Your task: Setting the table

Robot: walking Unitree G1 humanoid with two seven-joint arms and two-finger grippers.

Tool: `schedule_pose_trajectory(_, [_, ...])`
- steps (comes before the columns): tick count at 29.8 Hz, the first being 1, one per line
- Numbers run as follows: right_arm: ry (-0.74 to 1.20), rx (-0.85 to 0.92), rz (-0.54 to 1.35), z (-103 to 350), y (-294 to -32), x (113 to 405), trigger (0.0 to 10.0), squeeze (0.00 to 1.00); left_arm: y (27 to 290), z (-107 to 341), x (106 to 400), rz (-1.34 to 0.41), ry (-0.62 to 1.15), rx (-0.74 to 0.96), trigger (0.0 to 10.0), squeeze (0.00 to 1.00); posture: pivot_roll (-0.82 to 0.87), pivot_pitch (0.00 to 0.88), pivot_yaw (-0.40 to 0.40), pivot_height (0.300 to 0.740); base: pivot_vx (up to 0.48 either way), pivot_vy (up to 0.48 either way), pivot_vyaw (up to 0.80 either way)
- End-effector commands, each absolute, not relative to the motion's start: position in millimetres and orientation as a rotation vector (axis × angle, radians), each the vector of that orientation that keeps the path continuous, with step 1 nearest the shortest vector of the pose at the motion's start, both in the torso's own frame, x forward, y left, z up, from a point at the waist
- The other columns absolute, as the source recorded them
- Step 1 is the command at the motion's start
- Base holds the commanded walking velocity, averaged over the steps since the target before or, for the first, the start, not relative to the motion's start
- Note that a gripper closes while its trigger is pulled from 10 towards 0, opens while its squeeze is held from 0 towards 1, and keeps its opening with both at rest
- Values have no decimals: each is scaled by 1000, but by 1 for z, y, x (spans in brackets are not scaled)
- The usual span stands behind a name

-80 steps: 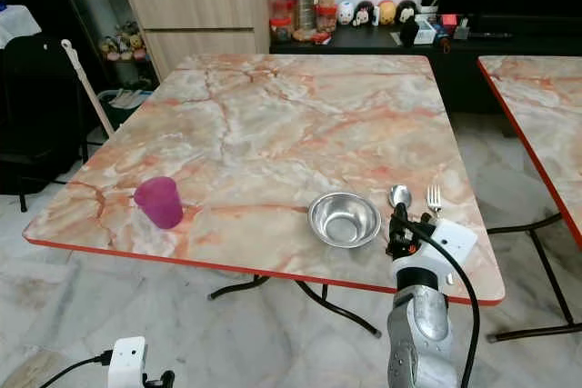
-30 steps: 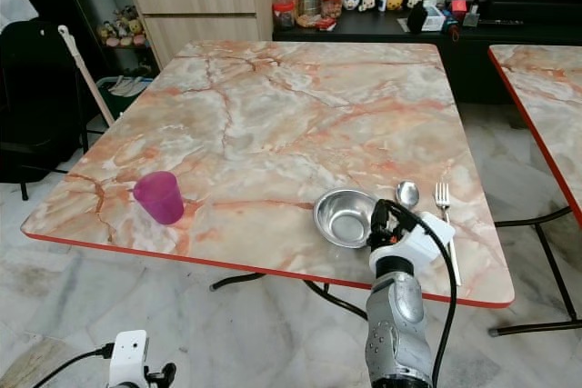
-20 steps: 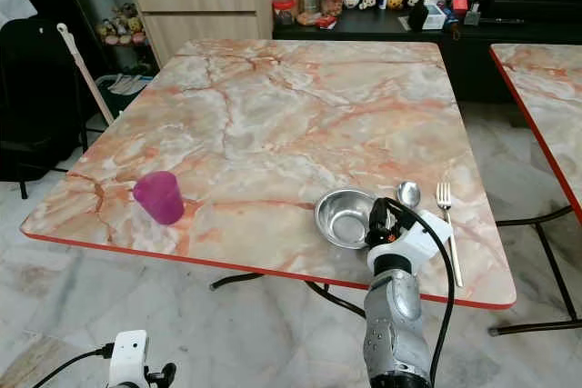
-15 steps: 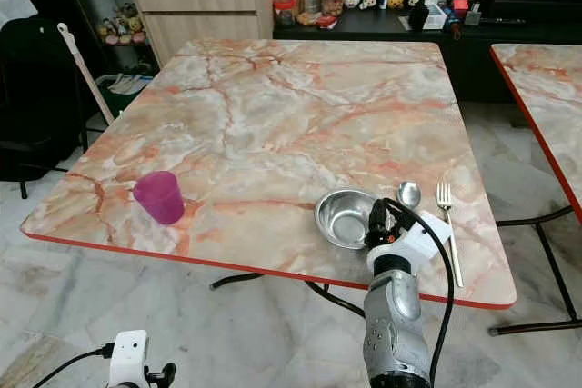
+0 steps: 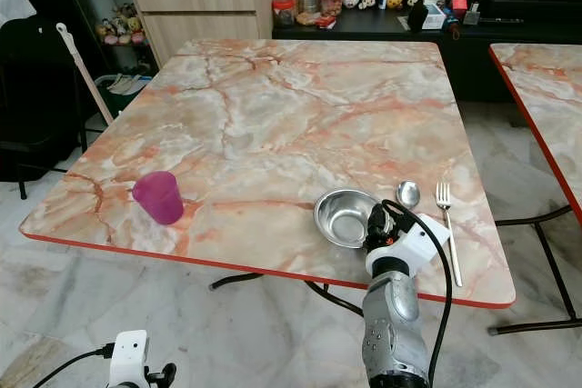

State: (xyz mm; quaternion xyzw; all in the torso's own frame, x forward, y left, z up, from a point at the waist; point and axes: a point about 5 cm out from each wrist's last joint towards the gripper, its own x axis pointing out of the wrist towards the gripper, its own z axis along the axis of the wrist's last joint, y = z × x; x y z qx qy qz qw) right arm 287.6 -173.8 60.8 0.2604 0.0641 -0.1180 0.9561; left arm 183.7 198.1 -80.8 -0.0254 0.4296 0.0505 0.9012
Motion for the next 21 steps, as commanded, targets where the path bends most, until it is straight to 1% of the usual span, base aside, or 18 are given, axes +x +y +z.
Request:
schedule_pose_trajectory(1, [170,543,-236,56,-168,289,10000,0,203,-81,182,115,897,-41,10000,0,33,30,56,740,0,0,0])
schedule_pose_trajectory(11, [176,543,-229,56,-167,291,10000,0,202,-81,183,115,898,-38,10000,0,31,27,54,740,0,0,0])
schedule_pose_trajectory(12, [174,544,-227,57,-167,291,4471,0,202,-81,183,115,897,-38,10000,0,31,27,54,740,0,0,0])
schedule_pose_trajectory(13, [171,545,-224,57,-167,291,3765,0,202,-81,183,114,897,-38,10000,0,31,27,54,740,0,0,0])
schedule_pose_trajectory(14, [170,544,-224,57,-167,292,706,0,202,-81,183,114,896,-37,10000,0,31,27,53,740,0,0,0])
schedule_pose_trajectory(15, [168,546,-223,58,-167,292,0,0,202,-81,183,114,896,-38,10000,0,31,27,53,740,0,0,0])
schedule_pose_trajectory(21, [160,548,-213,60,-165,294,0,0,202,-80,184,115,896,-37,10000,0,33,24,52,740,0,0,0])
